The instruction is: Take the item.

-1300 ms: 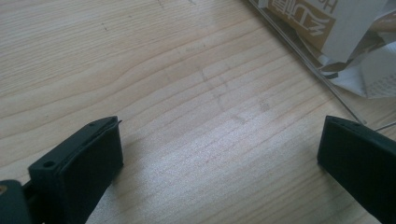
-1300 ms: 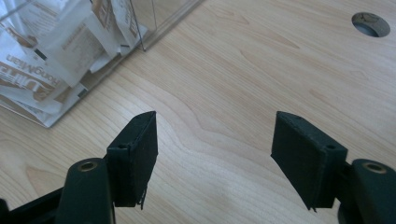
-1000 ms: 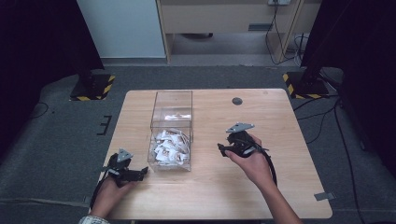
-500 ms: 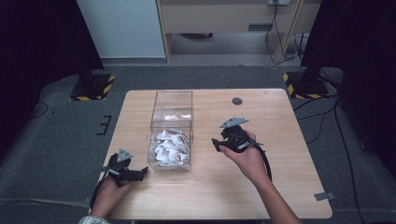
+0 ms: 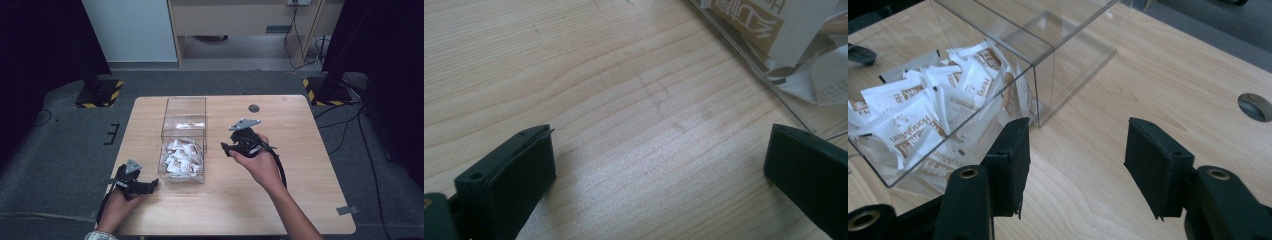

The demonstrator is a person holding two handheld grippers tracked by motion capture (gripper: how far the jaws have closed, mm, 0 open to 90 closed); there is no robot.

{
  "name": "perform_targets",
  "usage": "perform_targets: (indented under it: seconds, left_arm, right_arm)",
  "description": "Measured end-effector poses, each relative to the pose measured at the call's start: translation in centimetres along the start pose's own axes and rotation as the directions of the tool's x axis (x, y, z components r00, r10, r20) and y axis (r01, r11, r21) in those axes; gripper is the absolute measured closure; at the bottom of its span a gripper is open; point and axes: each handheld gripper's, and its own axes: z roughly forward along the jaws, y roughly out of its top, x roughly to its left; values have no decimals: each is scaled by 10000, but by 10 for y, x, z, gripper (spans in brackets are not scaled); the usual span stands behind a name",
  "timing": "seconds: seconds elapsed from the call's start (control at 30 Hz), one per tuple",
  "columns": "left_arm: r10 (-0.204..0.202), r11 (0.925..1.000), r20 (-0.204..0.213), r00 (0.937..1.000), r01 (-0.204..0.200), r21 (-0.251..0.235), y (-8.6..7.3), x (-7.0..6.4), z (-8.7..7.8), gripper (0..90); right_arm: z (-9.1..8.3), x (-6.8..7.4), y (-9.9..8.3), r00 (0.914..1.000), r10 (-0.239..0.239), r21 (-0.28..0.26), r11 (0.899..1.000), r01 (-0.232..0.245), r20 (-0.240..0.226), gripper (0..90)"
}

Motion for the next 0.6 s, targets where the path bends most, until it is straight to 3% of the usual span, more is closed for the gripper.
perform_targets:
  seconds: [0.6]
  left_arm:
    - [0,10000,1,10000,0,0,0,0,0,0]
  right_arm:
    - [10,15,25,9989,-237,-196,9995,229,-413,472]
